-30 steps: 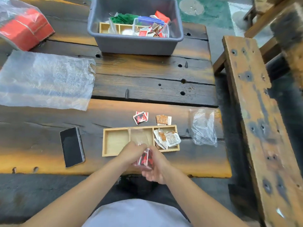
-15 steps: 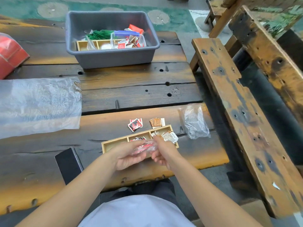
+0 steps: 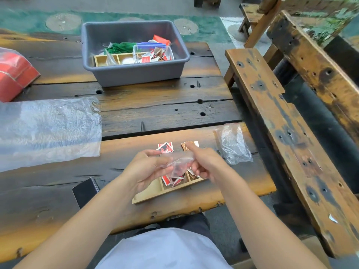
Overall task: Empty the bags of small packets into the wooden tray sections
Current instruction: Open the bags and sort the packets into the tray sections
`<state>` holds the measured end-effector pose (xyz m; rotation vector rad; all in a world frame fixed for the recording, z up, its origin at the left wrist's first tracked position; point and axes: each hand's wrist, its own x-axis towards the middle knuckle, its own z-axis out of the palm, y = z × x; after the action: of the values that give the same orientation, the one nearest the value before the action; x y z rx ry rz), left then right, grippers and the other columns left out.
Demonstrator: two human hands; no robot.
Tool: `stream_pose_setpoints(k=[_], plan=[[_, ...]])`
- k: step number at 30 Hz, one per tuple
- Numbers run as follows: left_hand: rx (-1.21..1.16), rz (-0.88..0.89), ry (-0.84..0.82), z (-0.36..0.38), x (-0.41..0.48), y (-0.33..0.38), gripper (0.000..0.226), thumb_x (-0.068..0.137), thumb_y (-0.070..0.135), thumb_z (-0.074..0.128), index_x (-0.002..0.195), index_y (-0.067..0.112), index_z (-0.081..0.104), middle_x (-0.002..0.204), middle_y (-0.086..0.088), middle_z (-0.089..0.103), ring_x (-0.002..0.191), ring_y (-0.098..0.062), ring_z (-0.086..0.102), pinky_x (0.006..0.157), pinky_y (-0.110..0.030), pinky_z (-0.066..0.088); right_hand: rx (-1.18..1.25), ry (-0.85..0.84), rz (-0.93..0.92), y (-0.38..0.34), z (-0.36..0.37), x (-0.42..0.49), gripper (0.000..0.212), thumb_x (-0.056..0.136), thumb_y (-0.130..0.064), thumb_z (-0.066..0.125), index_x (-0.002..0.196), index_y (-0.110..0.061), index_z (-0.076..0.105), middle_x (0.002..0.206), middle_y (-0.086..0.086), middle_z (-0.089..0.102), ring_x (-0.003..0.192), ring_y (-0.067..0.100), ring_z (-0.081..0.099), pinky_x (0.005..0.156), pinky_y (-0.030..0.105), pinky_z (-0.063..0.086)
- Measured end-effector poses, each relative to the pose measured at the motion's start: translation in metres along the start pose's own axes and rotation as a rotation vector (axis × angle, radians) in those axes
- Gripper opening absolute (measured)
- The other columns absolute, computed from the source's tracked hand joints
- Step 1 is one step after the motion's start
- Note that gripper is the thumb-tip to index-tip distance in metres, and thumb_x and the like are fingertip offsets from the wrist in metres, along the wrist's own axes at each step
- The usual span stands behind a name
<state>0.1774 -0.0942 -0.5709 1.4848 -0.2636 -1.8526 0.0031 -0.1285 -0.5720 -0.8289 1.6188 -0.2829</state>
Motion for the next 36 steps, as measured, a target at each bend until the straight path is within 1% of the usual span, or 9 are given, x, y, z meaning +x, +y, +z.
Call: stream_pose_setpoints(k=[5, 9, 12, 14, 18, 22, 26, 30, 36], plan=[[-0.006, 0.051, -0.023, 0.015, -0.010, 0.019, 0.046, 0.083, -0.016, 0.064, 0.124, -0.001, 0.048, 0.106, -0.021, 0.061, 0.082, -0.026, 0.068, 0.058, -0.028, 0.063, -0.069, -0.029, -0.058, -0.016, -0.015, -0.004, 0.060, 0.095, -0.057, 0.049, 0.064, -0.007, 0.061, 0.037, -0.001, 0.050, 0.032, 0.010, 0.041, 0.032, 0.018, 0.022], [0.052, 0.098, -0.001, 0.015, -0.007, 0.021, 0.053, 0.082, -0.011, 0.069, 0.127, 0.002, 0.045, 0.110, -0.023, 0.063, 0.076, -0.026, 0.069, 0.054, -0.027, 0.061, -0.061, -0.033, -0.064, -0.017, -0.020, -0.004, 0.051, 0.094, -0.051, 0.055, 0.074, -0.006, 0.066, 0.046, 0.002, 0.061, 0.037, 0.012, 0.047, 0.036, 0.020, 0.028], [0.184, 0.128, 0.049, 0.020, 0.004, 0.011, 0.055, 0.082, -0.006, 0.072, 0.129, 0.003, 0.044, 0.114, -0.024, 0.065, 0.075, -0.026, 0.071, 0.061, -0.033, 0.062, -0.044, -0.075, -0.057, -0.005, -0.030, -0.002, 0.032, 0.094, -0.040, 0.060, 0.097, -0.009, 0.066, 0.067, 0.006, 0.075, 0.045, 0.014, 0.056, 0.042, 0.023, 0.034], [0.317, 0.142, 0.071, 0.025, 0.013, 0.002, 0.051, 0.082, -0.001, 0.073, 0.126, 0.006, 0.048, 0.112, -0.022, 0.067, 0.085, -0.031, 0.073, 0.072, -0.042, 0.062, 0.003, -0.111, -0.096, 0.007, -0.040, 0.001, 0.023, 0.091, -0.032, 0.067, 0.101, -0.012, 0.070, 0.079, 0.004, 0.077, 0.054, 0.017, 0.064, 0.044, 0.024, 0.039], [0.477, 0.135, 0.062, 0.049, 0.032, -0.016, 0.045, 0.081, -0.002, 0.072, 0.119, 0.010, 0.050, 0.102, -0.019, 0.067, 0.081, -0.026, 0.068, 0.073, -0.041, 0.057, 0.103, -0.079, -0.152, 0.031, -0.067, 0.011, 0.013, 0.085, -0.015, 0.076, 0.097, -0.012, 0.073, 0.094, 0.007, 0.076, 0.067, 0.019, 0.070, 0.048, 0.024, 0.047], [0.657, 0.134, 0.023, 0.083, 0.061, -0.033, 0.026, 0.080, -0.008, 0.070, 0.089, 0.012, 0.057, 0.075, -0.006, 0.059, 0.069, -0.019, 0.058, 0.067, -0.031, 0.050, 0.056, 0.020, -0.168, 0.051, -0.098, 0.025, 0.009, 0.084, -0.008, 0.075, 0.087, -0.015, 0.072, 0.089, 0.003, 0.069, 0.069, 0.015, 0.067, 0.054, 0.023, 0.049], [0.804, 0.129, 0.007, 0.129, 0.099, -0.049, 0.029, 0.077, -0.008, 0.071, 0.068, 0.014, 0.055, 0.062, -0.002, 0.052, 0.064, -0.019, 0.054, 0.069, -0.031, 0.046, 0.040, 0.103, -0.145, 0.065, -0.135, 0.049, 0.016, 0.083, 0.002, 0.070, 0.080, -0.014, 0.069, 0.088, 0.002, 0.063, 0.071, 0.016, 0.059, 0.049, 0.021, 0.047], [0.832, 0.132, 0.021, 0.178, 0.136, -0.060, 0.034, 0.074, -0.010, 0.071, 0.061, 0.016, 0.054, 0.054, 0.001, 0.049, 0.052, -0.014, 0.049, 0.061, -0.028, 0.044, -0.022, 0.189, -0.113, 0.076, -0.176, 0.085, 0.017, 0.081, -0.001, 0.069, 0.077, -0.016, 0.068, 0.083, 0.000, 0.062, 0.073, 0.019, 0.057, 0.056, 0.030, 0.047], [0.783, 0.104, 0.133, 0.227, 0.192, -0.074, 0.033, 0.070, -0.009, 0.065, 0.059, 0.019, 0.053, 0.053, 0.002, 0.054, 0.052, -0.018, 0.050, 0.058, -0.028, 0.044, -0.195, 0.223, -0.074, 0.077, -0.220, 0.147, 0.019, 0.078, -0.007, 0.071, 0.073, -0.024, 0.064, 0.085, 0.000, 0.063, 0.075, 0.021, 0.059, 0.075, 0.041, 0.054]])
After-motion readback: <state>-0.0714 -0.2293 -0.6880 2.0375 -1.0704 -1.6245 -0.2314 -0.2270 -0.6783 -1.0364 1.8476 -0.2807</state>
